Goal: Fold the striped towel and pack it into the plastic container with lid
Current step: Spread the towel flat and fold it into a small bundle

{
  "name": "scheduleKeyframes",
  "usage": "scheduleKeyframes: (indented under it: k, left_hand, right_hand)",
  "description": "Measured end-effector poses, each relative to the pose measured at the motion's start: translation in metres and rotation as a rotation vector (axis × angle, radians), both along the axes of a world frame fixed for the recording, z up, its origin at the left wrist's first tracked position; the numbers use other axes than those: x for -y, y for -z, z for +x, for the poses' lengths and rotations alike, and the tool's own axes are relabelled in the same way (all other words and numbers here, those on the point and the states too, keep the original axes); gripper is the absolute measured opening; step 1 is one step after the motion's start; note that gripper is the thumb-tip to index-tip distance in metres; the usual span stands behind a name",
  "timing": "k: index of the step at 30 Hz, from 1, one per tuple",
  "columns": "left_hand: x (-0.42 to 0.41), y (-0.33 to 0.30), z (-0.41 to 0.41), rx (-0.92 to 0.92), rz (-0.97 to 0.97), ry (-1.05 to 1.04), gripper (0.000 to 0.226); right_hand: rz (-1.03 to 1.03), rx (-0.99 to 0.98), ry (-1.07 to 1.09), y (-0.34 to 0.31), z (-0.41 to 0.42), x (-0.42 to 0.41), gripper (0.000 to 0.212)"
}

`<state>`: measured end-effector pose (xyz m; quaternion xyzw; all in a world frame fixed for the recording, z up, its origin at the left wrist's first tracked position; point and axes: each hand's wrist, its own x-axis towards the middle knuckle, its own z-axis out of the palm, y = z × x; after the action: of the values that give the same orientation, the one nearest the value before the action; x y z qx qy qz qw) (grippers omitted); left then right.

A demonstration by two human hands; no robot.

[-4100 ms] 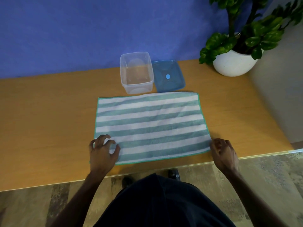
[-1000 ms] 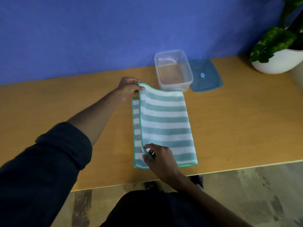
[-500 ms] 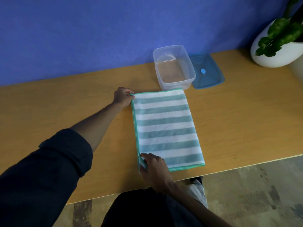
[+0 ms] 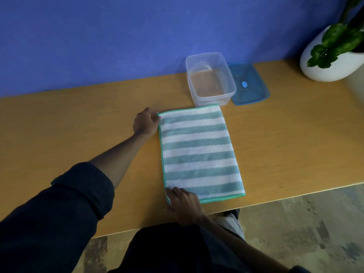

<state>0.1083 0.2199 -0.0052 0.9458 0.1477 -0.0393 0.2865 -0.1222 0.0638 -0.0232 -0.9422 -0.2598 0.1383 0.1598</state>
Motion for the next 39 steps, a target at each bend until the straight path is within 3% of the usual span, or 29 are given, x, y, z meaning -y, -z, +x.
scheduleKeyframes:
  k: [5, 7, 11, 14, 18, 22, 24, 27, 30, 33, 36, 39]
  left_hand:
    - [0.007, -0.004, -0.059, -0.114, -0.03, 0.003, 0.044]
    - [0.012, -0.007, -0.09, -0.151, -0.041, 0.052, 0.042]
    - [0.017, -0.003, -0.151, -0.214, 0.031, 0.086, 0.042]
    - [0.023, 0.002, -0.191, -0.27, 0.106, 0.075, 0.044]
    - [0.032, 0.005, -0.226, -0.313, 0.12, 0.048, 0.054]
    - [0.038, 0.004, -0.234, -0.324, 0.134, 0.015, 0.042]
    - [0.064, 0.0, -0.247, -0.312, 0.035, -0.104, 0.035]
    - [0.063, 0.002, -0.257, -0.285, -0.052, -0.16, 0.028]
    - [0.068, -0.003, -0.262, -0.226, -0.157, -0.257, 0.019]
    - [0.08, -0.006, -0.268, -0.182, -0.451, -0.426, 0.015]
    - [0.088, -0.016, -0.275, -0.143, -0.78, -0.615, 0.012]
    - [0.095, -0.033, -0.284, -0.113, -0.931, -0.728, 0.018]
  right_hand:
    - [-0.075, 0.068, -0.118, -0.002, -0.002, 0.006, 0.03]
    - [-0.109, 0.102, -0.16, -0.004, -0.002, 0.009, 0.016]
    - [-0.098, -0.086, -0.182, -0.012, -0.003, 0.016, 0.038]
    - [-0.008, -0.235, -0.103, -0.029, 0.001, 0.034, 0.048]
    - [0.173, -0.139, 0.143, -0.035, 0.006, 0.082, 0.038]
    - [0.213, -0.089, 0.376, -0.032, 0.013, 0.131, 0.031]
    - [0.162, -0.094, 0.335, -0.036, 0.024, 0.174, 0.031]
    - [0.136, -0.02, 0.457, -0.032, 0.031, 0.189, 0.036]
    - [0.022, -0.103, 0.517, -0.028, 0.035, 0.2, 0.043]
    - [-0.002, -0.24, 0.531, -0.021, 0.034, 0.206, 0.045]
    - [0.043, -0.269, 0.499, -0.018, 0.028, 0.205, 0.032]
    - [0.175, -0.377, 0.531, -0.027, 0.026, 0.214, 0.022]
